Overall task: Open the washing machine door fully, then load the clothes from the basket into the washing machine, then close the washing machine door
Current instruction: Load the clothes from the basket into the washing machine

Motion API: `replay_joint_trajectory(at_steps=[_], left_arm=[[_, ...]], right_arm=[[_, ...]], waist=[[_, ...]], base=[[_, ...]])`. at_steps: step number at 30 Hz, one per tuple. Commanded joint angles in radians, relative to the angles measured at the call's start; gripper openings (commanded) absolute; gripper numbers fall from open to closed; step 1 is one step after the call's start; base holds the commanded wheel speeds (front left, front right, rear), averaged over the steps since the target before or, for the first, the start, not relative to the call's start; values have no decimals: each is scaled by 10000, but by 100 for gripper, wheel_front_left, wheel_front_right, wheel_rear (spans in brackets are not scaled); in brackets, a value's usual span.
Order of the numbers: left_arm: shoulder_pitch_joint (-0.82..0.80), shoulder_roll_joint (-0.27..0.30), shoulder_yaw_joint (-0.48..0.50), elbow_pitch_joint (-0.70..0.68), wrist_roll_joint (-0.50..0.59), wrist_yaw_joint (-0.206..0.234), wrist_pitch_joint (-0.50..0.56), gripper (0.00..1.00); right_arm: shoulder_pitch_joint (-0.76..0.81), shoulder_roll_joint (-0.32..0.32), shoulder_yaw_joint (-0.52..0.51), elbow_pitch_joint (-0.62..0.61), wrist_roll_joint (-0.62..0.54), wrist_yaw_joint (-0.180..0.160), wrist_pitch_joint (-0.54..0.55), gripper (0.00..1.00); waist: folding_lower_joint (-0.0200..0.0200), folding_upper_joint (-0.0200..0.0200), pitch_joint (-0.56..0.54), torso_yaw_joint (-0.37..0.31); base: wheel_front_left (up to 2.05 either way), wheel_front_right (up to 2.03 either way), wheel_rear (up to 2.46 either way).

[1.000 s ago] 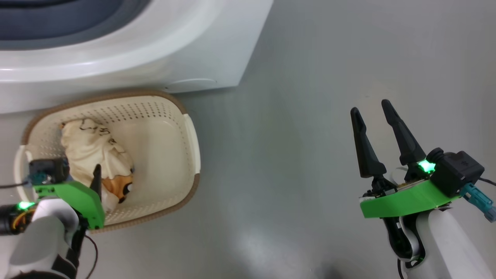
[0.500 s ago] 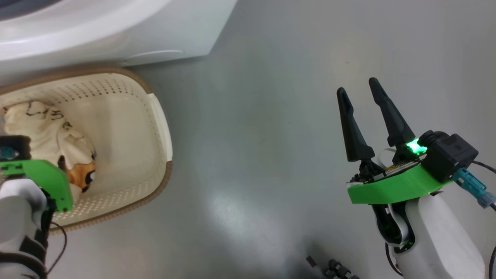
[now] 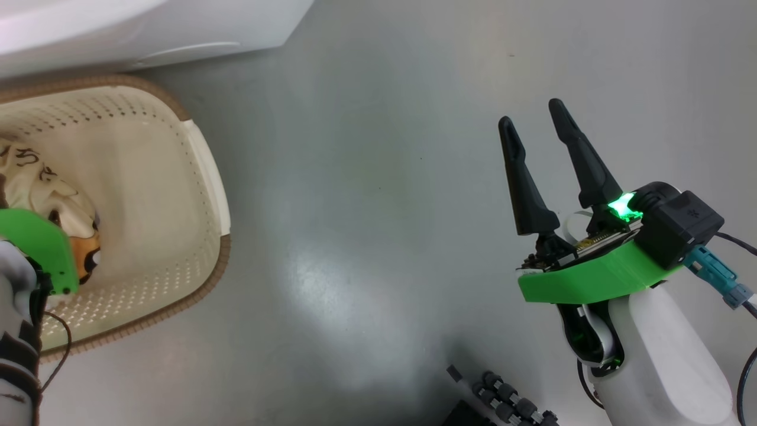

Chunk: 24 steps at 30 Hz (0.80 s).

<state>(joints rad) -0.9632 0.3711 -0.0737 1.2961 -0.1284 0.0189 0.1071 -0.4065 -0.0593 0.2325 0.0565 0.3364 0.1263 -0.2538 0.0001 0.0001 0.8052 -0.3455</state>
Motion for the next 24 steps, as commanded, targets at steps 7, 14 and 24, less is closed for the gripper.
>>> replay_joint_trajectory(at_steps=[7,14,24], left_arm=[[-72,641,-19,-61,137,142,174,100],[-296,806,-169,-58,139,185,267,100],[-550,912,-411,-55,147,215,417,100]], right_arm=[[90,51,339,-306,65,44,-80,100],[29,67,400,-365,73,44,-80,100],[2,79,504,-464,51,44,-80,100]], waist=[[-1,-1,251,-135],[-1,-1,439,-230],[-1,-1,669,-311]], base=[[0,0,0],[0,0,0],[0,0,0]])
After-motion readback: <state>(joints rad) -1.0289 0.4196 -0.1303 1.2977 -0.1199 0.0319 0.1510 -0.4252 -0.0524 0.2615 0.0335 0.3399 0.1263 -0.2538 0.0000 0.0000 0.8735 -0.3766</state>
